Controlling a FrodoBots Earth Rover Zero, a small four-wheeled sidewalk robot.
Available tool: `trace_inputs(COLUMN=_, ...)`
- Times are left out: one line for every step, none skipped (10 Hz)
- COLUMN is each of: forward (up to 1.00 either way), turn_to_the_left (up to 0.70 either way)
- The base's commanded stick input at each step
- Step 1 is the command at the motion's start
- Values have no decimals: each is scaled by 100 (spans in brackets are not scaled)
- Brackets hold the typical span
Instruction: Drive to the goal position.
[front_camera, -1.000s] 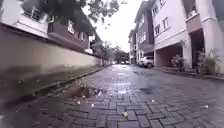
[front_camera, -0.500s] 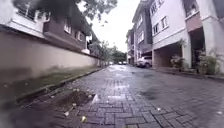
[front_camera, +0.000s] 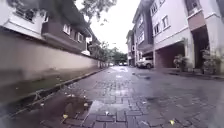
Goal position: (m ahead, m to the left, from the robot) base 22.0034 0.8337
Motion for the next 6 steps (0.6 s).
trace_inputs(forward=70, turn_to_the_left=0)
trace_inputs(forward=70, turn_to_the_left=0)
trace_inputs(forward=70, turn_to_the_left=0)
trace_inputs(forward=70, turn_to_the_left=0)
trace_inputs(forward=70, turn_to_the_left=0)
trace_inputs(forward=70, turn_to_the_left=0)
